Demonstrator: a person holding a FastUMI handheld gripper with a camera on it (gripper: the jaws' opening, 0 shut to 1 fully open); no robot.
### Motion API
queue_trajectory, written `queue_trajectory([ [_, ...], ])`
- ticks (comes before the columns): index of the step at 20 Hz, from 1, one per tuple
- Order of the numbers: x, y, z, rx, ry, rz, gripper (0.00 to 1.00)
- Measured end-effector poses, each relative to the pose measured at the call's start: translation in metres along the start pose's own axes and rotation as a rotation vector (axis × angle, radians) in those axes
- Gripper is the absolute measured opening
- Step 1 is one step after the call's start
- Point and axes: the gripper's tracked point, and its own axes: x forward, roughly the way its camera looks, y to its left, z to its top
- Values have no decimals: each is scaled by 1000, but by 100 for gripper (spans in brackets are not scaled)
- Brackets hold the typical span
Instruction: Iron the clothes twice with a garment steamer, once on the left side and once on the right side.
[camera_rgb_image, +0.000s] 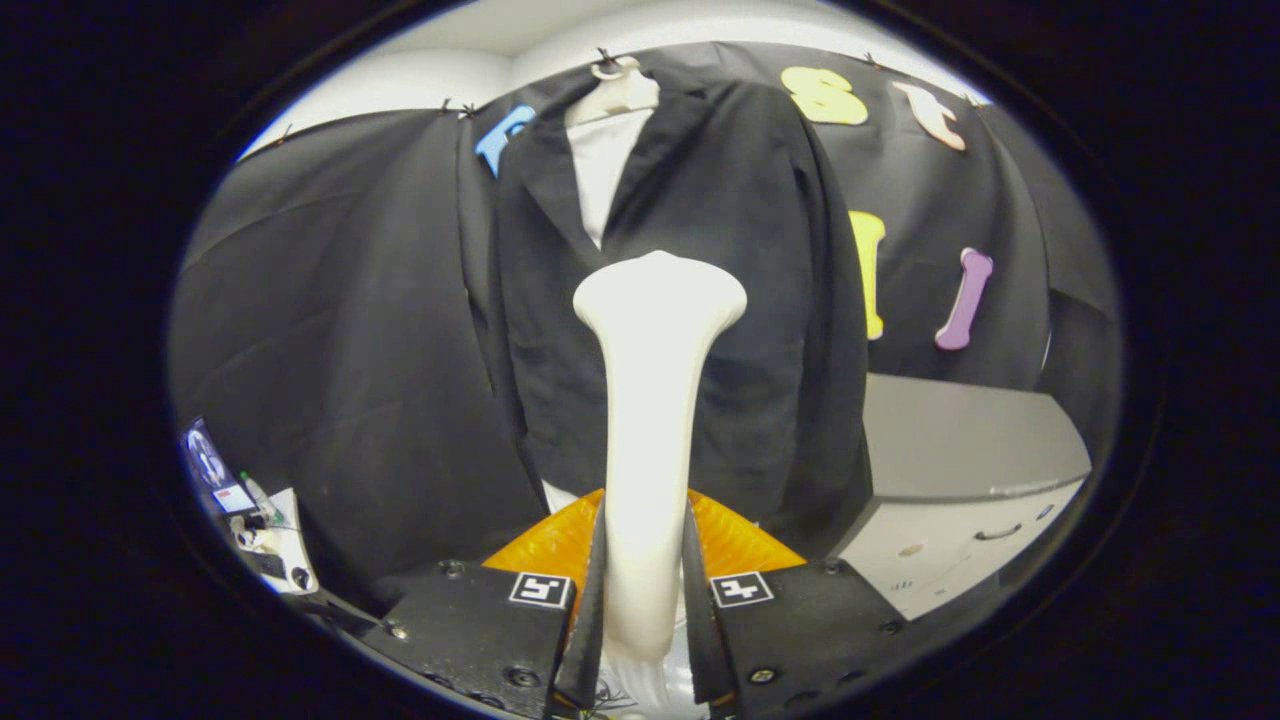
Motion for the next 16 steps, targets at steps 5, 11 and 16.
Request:
queue_trajectory([
  [5,-10,49,65,-29,-109,57,38],
  [11,1,111,134,-34,-207,74,38],
  [16,23,152,171,-57,-252,78,38],
])
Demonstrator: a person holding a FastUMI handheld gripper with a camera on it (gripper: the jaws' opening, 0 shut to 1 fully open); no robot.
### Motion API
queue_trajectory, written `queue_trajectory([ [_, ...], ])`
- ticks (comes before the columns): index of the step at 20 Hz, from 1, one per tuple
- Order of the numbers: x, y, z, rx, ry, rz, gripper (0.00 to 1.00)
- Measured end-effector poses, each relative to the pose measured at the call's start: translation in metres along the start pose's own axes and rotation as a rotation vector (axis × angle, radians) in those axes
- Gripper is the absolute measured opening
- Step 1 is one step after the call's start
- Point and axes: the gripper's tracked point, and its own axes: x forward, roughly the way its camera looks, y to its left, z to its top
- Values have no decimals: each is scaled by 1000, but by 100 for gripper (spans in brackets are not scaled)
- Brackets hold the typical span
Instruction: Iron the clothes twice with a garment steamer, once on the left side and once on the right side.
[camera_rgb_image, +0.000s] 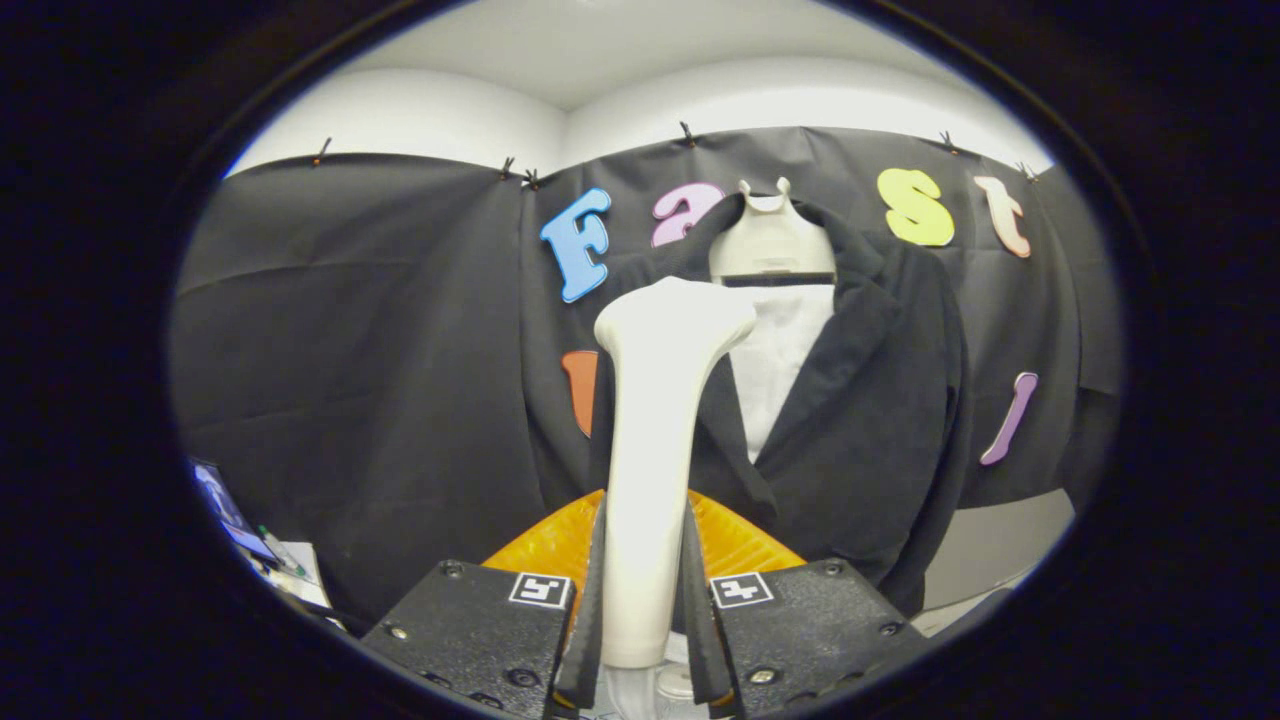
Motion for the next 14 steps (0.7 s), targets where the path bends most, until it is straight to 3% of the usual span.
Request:
queue_trajectory([
  [8,51,25,38,-54,-45,-16,38],
  [14,65,21,23,-93,-20,-23,38],
])
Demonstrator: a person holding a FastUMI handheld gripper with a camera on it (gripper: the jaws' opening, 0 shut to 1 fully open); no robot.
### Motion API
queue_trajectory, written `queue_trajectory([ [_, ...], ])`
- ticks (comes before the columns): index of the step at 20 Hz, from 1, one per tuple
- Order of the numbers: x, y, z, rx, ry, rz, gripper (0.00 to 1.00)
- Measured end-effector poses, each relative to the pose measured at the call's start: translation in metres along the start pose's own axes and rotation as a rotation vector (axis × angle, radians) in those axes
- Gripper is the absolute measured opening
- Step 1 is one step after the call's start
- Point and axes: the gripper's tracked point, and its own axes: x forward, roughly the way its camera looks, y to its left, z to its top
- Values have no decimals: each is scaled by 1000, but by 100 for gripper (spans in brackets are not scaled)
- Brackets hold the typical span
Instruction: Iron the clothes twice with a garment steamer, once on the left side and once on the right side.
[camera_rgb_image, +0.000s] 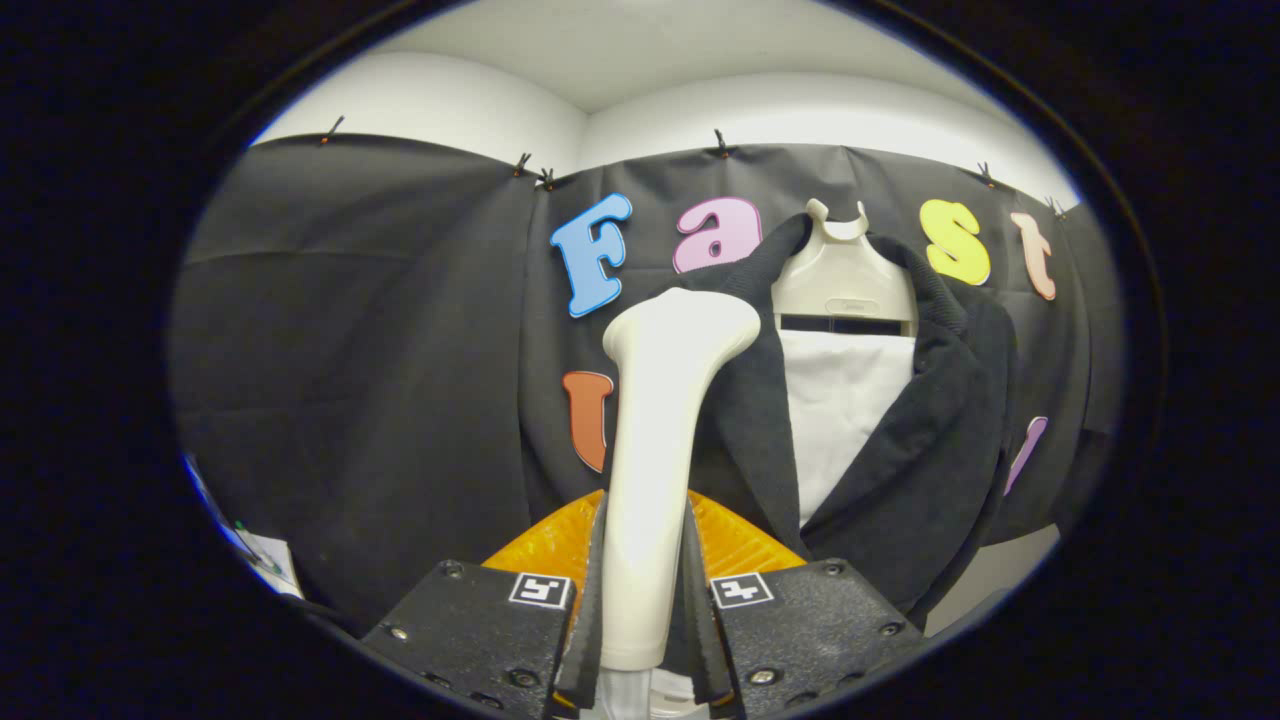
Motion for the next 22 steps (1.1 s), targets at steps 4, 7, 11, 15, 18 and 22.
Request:
queue_trajectory([
  [4,3,-8,-25,2,46,-3,38],
  [7,2,-12,-45,13,86,5,38],
  [11,-2,-21,-75,20,134,-3,38],
  [15,-7,-25,-102,22,176,-1,38],
  [18,-12,-26,-121,25,208,-1,38],
  [22,-16,-31,-144,23,245,-5,38],
])
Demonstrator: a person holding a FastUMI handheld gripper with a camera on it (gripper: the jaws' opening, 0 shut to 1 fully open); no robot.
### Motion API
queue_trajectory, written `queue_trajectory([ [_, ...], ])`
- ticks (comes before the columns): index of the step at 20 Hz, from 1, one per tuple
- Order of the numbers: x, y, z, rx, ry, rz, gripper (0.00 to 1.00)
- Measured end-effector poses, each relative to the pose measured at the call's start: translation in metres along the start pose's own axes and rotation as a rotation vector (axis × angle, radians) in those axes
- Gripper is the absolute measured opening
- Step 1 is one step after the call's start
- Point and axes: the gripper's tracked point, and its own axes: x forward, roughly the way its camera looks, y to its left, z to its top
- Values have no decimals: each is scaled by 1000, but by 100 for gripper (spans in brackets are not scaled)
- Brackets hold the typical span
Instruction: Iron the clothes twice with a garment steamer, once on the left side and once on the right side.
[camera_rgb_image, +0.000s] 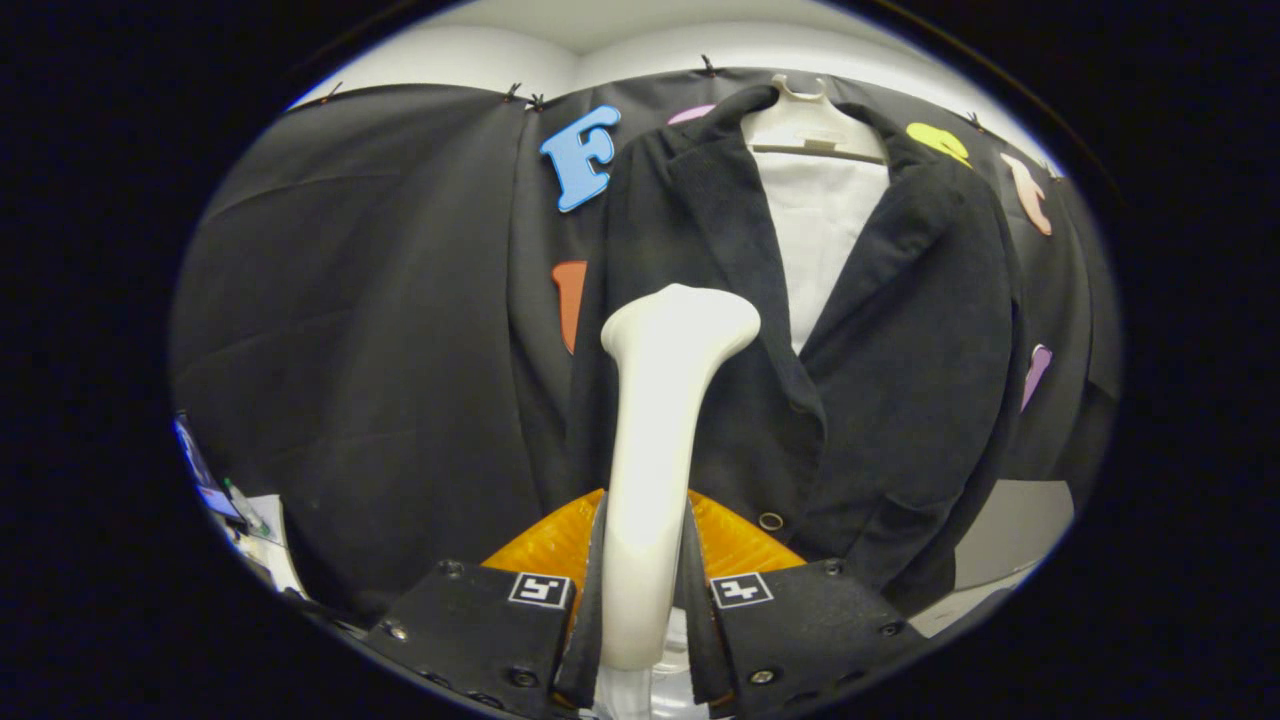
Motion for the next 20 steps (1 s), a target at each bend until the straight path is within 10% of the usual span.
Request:
queue_trajectory([
  [20,6,-19,-131,22,217,7,38],
])
